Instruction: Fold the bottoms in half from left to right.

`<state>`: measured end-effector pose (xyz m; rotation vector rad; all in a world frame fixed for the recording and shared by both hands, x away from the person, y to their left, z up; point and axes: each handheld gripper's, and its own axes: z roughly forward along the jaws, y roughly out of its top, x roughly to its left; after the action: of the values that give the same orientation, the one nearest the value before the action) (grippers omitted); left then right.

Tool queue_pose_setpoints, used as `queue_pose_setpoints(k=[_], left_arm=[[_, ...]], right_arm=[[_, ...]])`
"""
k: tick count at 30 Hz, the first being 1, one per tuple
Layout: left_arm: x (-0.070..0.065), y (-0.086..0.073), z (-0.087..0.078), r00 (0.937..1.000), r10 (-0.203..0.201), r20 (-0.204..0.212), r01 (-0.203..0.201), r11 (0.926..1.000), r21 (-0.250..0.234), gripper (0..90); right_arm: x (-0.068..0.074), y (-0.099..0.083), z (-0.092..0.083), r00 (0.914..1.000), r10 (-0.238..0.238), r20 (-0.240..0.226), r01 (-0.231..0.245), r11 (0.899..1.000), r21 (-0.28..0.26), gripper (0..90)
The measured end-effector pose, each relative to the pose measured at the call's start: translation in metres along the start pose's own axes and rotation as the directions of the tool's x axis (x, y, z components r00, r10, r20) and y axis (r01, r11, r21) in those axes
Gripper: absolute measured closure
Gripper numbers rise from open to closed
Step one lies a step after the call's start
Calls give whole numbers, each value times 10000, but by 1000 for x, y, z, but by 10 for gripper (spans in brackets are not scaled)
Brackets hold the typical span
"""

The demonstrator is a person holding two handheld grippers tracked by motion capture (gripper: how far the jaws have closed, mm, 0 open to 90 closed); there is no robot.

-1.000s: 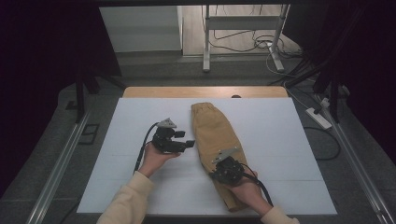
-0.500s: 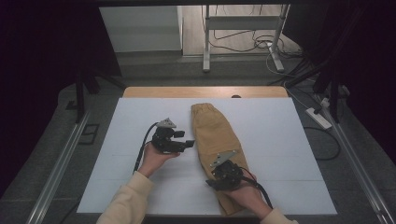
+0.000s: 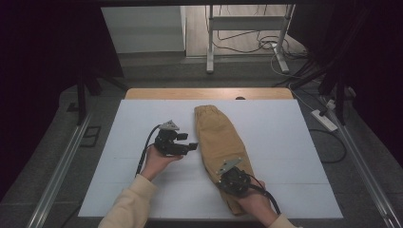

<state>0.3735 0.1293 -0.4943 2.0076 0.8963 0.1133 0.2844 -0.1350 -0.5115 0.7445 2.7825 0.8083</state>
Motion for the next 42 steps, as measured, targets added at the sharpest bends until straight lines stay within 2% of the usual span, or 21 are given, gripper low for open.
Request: queue_pose_setpoints(k=[4, 9, 12, 17, 23, 27, 42], left_arm=[[0, 0, 0, 10000, -20, 2, 20, 10000, -25, 317], [1, 0, -2, 10000, -94, -19, 94, 9999, -125, 317], [2, 0, -3, 10000, -82, -28, 82, 9999, -113, 316], [2, 0, -3, 9999, -110, -23, 109, 9998, -152, 317], [2, 0, -3, 9999, -105, -39, 105, 9998, -161, 317], [2, 0, -4, 9999, -109, -41, 109, 9998, -163, 317], [3, 1, -6, 9999, -152, -60, 150, 9996, -243, 317]], right_arm=[[-1, 0, 0, 9999, 20, -115, -21, 10000, -84, 873], [0, 1, -1, 9981, 156, -592, -182, 9989, -423, 875], [2, 2, 0, 9978, 55, -659, -84, 9990, -439, 875], [2, 3, 0, 9951, 200, -967, -254, 9982, -549, 876], [8, 5, 4, 9935, 63, -1133, -126, 9984, -551, 876], [8, 4, 3, 9906, 142, -1360, -230, 9977, -634, 876], [30, 15, 15, 9798, -204, -1987, 14, 9954, -953, 876]])
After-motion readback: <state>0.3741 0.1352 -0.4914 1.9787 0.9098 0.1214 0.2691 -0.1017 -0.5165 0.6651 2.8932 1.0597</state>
